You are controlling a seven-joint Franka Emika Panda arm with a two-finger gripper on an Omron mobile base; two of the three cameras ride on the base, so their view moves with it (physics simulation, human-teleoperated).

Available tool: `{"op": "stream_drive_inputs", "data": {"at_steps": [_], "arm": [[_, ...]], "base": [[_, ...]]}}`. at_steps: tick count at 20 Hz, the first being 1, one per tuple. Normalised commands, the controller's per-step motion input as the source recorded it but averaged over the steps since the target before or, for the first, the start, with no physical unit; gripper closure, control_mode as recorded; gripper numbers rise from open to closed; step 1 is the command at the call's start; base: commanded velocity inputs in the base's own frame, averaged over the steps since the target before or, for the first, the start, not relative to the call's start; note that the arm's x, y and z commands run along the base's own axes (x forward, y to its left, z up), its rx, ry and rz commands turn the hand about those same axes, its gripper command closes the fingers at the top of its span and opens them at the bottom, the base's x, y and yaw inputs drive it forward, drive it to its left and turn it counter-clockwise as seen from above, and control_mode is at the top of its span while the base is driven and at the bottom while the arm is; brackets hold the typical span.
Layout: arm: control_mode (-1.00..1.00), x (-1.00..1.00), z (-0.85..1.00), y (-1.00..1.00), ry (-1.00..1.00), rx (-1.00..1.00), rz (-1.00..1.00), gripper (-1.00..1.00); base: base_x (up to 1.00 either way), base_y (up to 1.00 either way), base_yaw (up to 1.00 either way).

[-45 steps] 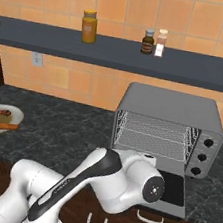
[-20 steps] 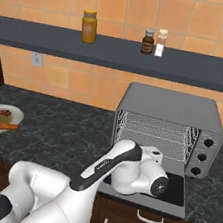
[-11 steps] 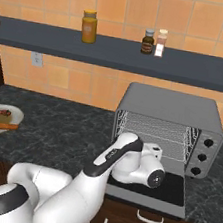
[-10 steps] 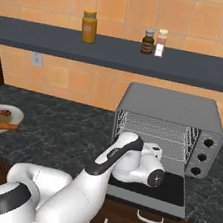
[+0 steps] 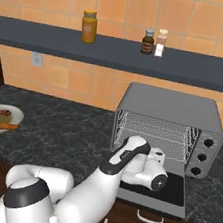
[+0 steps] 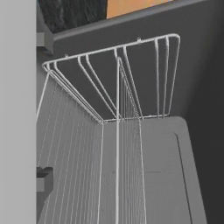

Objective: Pick up the kebab skewer and baguette bread, and place them inside the toaster oven. Close the toaster oven door and start by setting the timer.

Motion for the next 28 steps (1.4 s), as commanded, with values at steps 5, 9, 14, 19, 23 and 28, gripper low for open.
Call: {"op": "stream_drive_inputs", "data": {"at_steps": [5,9,14,19,23,28], "arm": [[-1.00,0.27,-0.01,-0.12,-0.01,0.00,0.00,-1.00],[-1.00,0.34,-0.08,-0.01,-0.02,0.00,0.00,-1.00],[-1.00,0.15,-0.46,-0.05,0.00,0.00,0.00,-1.00],[-1.00,0.10,-0.28,0.00,0.00,0.00,0.00,-1.00],[-1.00,0.16,-0.01,0.00,-0.04,0.00,0.00,-1.00],[-1.00,0.21,0.00,0.00,-0.03,0.00,0.00,-1.00]], "base": [[0.00,0.00,0.00],[0.00,0.00,0.00],[0.00,0.00,0.00],[0.00,0.00,0.00],[0.00,0.00,0.00],[0.00,0.00,0.00]]}}
